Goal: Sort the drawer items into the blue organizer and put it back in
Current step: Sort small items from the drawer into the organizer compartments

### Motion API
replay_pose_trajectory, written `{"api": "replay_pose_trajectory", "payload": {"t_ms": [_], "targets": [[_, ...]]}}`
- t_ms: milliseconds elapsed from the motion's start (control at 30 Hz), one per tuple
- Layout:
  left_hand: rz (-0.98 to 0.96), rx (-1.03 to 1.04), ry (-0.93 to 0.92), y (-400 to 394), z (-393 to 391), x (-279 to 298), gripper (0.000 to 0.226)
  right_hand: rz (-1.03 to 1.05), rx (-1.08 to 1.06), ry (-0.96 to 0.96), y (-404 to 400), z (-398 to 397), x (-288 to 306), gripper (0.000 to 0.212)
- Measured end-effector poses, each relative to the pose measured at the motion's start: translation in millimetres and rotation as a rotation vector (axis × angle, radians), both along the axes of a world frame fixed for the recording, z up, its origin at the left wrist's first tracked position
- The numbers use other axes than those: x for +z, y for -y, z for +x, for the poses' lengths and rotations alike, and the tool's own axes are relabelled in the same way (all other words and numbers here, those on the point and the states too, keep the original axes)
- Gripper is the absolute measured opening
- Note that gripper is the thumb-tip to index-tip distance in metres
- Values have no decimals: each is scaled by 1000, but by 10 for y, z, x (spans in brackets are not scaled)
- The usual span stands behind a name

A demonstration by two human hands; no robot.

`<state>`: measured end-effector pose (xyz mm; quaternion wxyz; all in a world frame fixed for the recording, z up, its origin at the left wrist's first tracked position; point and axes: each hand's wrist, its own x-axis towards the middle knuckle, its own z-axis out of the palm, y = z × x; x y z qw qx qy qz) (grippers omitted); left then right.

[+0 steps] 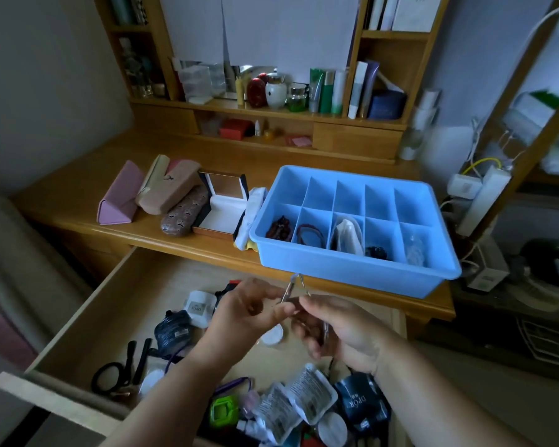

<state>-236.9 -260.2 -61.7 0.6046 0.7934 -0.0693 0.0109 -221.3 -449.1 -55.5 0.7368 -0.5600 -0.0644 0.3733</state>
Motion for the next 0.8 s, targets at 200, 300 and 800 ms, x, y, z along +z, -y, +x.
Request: {"api": "replay_pose_trajectory", "payload": {"t_ms": [200,300,800], "targets": [[-34,188,-208,-136,-132,-453,20,120,-432,-76,393,412,478,40],[75,268,-299,-253,-232,-779,19,-493,-570,289,548,680,718,37],[305,275,-351,-411,-275,-1175,26,-1681,-3,523,220,1299,763,21]]}}
